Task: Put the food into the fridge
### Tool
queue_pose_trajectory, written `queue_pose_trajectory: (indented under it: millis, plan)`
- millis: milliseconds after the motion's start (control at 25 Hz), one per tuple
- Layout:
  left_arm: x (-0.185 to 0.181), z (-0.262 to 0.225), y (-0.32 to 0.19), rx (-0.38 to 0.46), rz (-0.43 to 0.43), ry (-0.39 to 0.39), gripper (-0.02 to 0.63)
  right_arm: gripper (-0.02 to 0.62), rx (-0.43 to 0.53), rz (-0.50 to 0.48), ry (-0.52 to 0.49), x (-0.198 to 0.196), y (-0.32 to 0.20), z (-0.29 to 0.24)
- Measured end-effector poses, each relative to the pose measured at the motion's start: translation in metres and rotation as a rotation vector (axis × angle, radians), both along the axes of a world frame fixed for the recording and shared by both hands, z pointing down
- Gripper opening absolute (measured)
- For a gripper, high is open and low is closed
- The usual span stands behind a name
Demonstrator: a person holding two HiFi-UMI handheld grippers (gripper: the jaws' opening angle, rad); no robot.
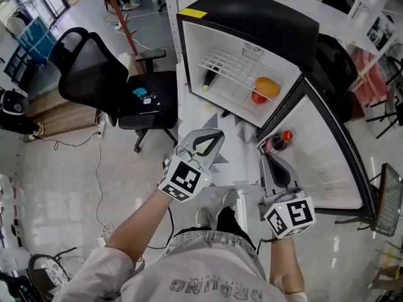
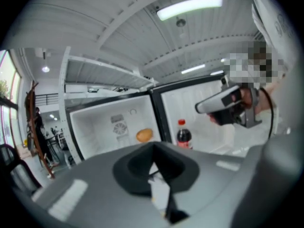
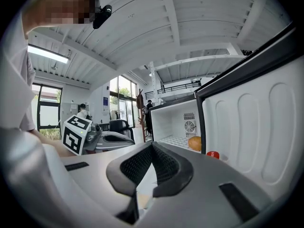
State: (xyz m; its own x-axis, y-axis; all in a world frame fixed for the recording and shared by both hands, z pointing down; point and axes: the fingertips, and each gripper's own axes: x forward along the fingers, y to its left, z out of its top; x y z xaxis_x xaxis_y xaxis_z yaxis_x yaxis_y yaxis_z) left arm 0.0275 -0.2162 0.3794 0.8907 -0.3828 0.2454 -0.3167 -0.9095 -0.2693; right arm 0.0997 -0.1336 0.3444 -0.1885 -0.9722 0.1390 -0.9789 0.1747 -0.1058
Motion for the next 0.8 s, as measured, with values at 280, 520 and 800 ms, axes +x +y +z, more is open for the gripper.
queue_pose_trajectory:
  millis: [280,520,800]
  plan:
    - [-0.009,0.008,0.017,-0.049,-0.011,0.030,0.006,0.002,-0.004,0.001,-0.003,-0.002,0.007,0.000]
    - [-0.018,0.017,0.019,-0.069,-0.022,0.018,0.006,0.001,-0.010,0.000,-0.007,-0.005,0.009,0.004]
    - [-0.025,0.020,0.015,-0.074,-0.040,0.016,0.006,0.002,-0.015,-0.003,-0.005,-0.006,0.006,0.007]
